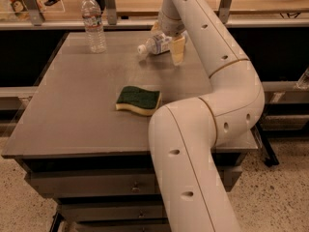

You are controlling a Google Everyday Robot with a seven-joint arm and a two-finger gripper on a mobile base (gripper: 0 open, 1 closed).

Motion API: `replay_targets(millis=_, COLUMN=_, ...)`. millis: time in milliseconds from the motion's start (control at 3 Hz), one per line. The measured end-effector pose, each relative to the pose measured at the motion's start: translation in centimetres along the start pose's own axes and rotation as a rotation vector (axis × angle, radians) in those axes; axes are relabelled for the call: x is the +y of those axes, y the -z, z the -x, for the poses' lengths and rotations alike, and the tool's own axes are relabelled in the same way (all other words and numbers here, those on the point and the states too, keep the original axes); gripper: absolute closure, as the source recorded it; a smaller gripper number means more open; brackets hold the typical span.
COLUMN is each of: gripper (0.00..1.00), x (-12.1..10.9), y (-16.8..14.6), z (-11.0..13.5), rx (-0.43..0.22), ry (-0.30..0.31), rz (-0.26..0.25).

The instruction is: Place blue plastic bottle upright

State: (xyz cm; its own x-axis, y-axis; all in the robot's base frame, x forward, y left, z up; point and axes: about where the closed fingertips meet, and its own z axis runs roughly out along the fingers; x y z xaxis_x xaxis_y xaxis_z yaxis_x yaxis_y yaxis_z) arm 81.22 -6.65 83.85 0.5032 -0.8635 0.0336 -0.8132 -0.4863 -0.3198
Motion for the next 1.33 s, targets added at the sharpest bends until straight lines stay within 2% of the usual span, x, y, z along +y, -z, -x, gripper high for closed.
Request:
replay_targets(millis=1000, gripper=0.87, x=0.7, y=0.7, z=-0.9, rx=0.02, ry=-0.021, rz=0.011)
replay_targets(millis=1333, gripper=1.0, x=1.0, y=1.4, z=-1.0, rx=-0.003, ry=-0.042, rz=-0.004)
